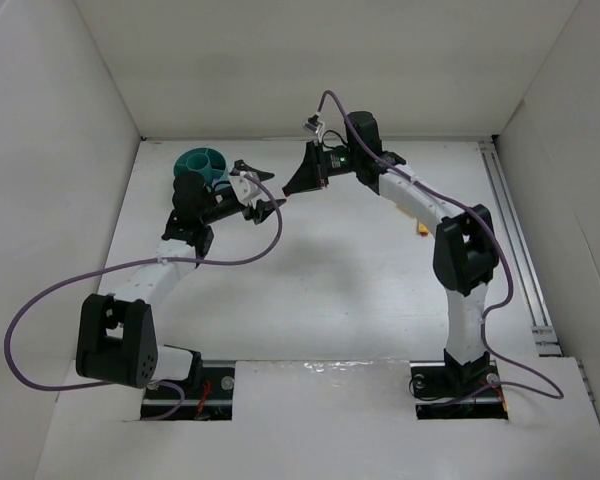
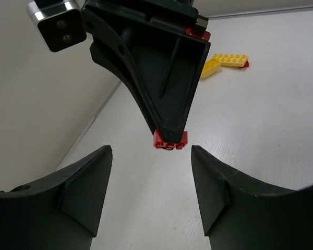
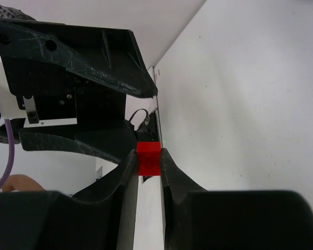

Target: Sort the legos into containers by color

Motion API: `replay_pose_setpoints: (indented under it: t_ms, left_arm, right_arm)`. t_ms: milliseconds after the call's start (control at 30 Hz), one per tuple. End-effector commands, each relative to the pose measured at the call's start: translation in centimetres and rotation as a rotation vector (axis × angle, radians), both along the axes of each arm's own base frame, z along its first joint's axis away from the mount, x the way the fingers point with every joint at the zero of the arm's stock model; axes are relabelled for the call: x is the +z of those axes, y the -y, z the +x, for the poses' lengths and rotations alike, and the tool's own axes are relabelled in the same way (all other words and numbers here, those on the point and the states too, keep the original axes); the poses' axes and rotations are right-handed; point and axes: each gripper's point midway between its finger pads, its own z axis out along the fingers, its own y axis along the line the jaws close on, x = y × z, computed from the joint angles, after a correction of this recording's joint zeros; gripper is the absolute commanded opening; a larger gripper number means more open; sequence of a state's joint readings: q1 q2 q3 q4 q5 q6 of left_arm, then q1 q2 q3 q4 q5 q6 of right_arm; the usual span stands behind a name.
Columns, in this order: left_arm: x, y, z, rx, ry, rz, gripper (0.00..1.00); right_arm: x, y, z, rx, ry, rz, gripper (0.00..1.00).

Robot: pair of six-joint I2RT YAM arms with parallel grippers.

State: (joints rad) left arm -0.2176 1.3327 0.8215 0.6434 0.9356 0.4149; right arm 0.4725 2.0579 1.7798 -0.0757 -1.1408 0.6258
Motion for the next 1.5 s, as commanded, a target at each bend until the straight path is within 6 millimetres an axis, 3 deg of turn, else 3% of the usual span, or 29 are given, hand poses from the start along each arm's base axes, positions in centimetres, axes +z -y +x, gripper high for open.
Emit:
replay_pose_setpoints:
  t_ms: [0,100,233,567,700,767,833,867,967,1167,1200,1233,1333,1367,1400,1467]
  left_arm:
    - [2.4,0.9,-0.5,-0.047,0.075,-0.026,0.59]
    - [2.0,1.3,-0.3,-0.056,0.056,-0.028,0.58]
    - [2.1,1.5,-0.2,-0.065,0.056,-0.027,0.48]
    - [2.7,1.2,-0.3,-0.044,0.058,-0.035,0.08]
    - [3.0,0.9,-0.3,-0.018,0.067,-0.038,0.00]
    - [3.0,0.7,-0.3,0.000,0.069,-0.040,0.00]
    - [3.0,0.5,-0.5,0.011,0.050,-0.036,0.00]
    - [2.6,0.5,-0.6,0.011,0.033,-0.031,0.00]
    - [2.4,-0.3,-0.7,0.044,0.010,-0.018,0.00]
    - [3.1,-5.4,2.4,0.275,-0.224,-0.061,0.00]
    - [2.9,-6.9,3.6,0.362,-0.271,-0.065,0.00]
    - [2.7,-7.8,4.3,0.402,-0.321,-0.066,0.00]
    - [1.2,-12.4,7.5,0.559,-0.518,-0.035,0.00]
    - [-1.0,-13.5,8.8,0.586,-0.604,-0.019,0.00]
    - [-0.4,-15.5,9.5,0.628,-0.647,-0.021,0.00]
    - [-1.3,-17.5,10.7,0.675,-0.705,-0.010,0.00]
  right_arm:
    - [2.7,-1.5,-0.5,0.032,0.090,0.050,0.00]
    - [2.7,-1.8,-0.9,0.041,0.089,0.050,0.00]
    - [3.0,-1.9,-0.8,0.041,0.097,0.054,0.00]
    - [2.6,-1.9,-0.7,0.033,0.091,0.048,0.00]
    - [2.2,-1.9,-0.4,0.014,0.086,0.038,0.00]
    - [2.2,-1.9,-0.2,0.003,0.087,0.035,0.11]
    - [1.5,-1.6,0.6,-0.038,0.070,0.014,0.36]
    - [0.8,-1.2,1.4,-0.079,0.063,-0.002,0.43]
    - [0.8,0.5,2.8,-0.155,0.075,-0.019,0.57]
    - [0.1,6.4,7.4,-0.396,0.194,-0.136,0.63]
    - [-0.9,7.0,7.2,-0.408,0.195,-0.193,0.63]
    - [-1.5,8.5,8.4,-0.472,0.233,-0.252,0.63]
    - [-3.1,11.1,8.9,-0.507,0.284,-0.339,0.63]
    - [-3.4,12.7,9.5,-0.552,0.278,-0.361,0.63]
    - [-3.3,13.4,9.4,-0.556,0.289,-0.370,0.63]
    - [-3.6,14.8,9.8,-0.584,0.305,-0.402,0.63]
